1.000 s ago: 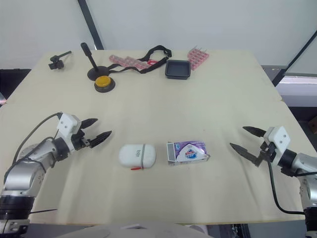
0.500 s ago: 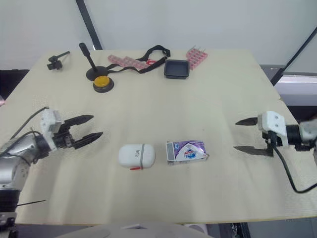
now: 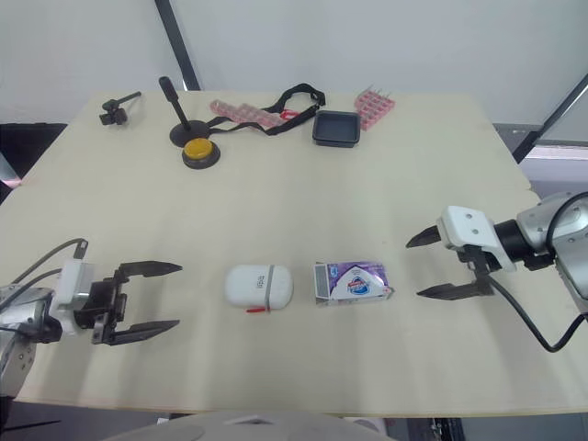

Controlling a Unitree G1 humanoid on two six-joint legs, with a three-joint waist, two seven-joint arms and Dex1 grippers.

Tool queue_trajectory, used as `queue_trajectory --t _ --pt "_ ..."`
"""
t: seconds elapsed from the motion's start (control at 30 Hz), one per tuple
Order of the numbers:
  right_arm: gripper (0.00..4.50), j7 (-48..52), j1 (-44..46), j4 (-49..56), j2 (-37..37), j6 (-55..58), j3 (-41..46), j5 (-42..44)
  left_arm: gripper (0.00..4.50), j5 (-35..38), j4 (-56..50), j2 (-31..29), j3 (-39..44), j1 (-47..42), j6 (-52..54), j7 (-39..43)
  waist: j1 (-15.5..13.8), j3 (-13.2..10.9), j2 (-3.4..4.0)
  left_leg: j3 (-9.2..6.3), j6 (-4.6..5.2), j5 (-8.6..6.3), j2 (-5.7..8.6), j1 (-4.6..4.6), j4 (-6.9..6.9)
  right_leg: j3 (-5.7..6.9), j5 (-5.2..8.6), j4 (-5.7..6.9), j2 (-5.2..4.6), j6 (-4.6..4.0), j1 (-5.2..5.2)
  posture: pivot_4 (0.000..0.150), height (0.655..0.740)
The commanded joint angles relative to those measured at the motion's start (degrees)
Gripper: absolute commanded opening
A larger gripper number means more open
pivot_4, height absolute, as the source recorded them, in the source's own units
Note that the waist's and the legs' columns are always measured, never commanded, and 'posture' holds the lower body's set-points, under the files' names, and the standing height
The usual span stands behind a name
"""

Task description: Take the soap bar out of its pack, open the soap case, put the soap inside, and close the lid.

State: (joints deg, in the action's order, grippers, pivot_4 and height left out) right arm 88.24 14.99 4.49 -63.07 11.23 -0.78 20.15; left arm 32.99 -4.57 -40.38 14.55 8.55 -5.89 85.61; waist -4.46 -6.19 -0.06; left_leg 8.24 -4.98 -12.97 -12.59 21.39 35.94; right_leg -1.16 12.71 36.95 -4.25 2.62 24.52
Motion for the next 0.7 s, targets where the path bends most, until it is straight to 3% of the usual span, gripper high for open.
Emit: queue_trajectory --t 0.03,0.23,0.7 --pt "4.50 1.2 -0.4 3.1 -1.1 0.6 -0.4 0.4 4.47 0.7 -0.3 -0.7 0.6 -0.7 -1.8 1.1 0.1 0.0 0.00 0.01 0.00 0.00 0.00 0.00 0.00 -0.01 0.00 0.01 0.00 0.00 0.01 0.150 0.7291" --pt "4.50 -1.4 0.9 5.2 0.7 1.5 -3.6 -1.8 4.47 0.9 -0.3 -0.2 -0.5 -1.6 -2.9 1.6 0.2 0.0 0.00 0.04 0.00 0.00 -0.02 0.00 0.01 -0.03 0.00 0.05 0.02 0.00 0.05 0.150 0.7291" --pt "4.50 -4.2 4.2 -0.8 7.0 -1.8 -7.7 -5.6 4.47 -0.6 0.7 -0.2 -2.2 -2.2 -3.7 -0.7 0.3 0.0 -0.01 0.09 -0.01 0.00 -0.02 0.02 0.08 -0.11 0.01 0.23 0.21 -0.01 0.15 0.150 0.7291"
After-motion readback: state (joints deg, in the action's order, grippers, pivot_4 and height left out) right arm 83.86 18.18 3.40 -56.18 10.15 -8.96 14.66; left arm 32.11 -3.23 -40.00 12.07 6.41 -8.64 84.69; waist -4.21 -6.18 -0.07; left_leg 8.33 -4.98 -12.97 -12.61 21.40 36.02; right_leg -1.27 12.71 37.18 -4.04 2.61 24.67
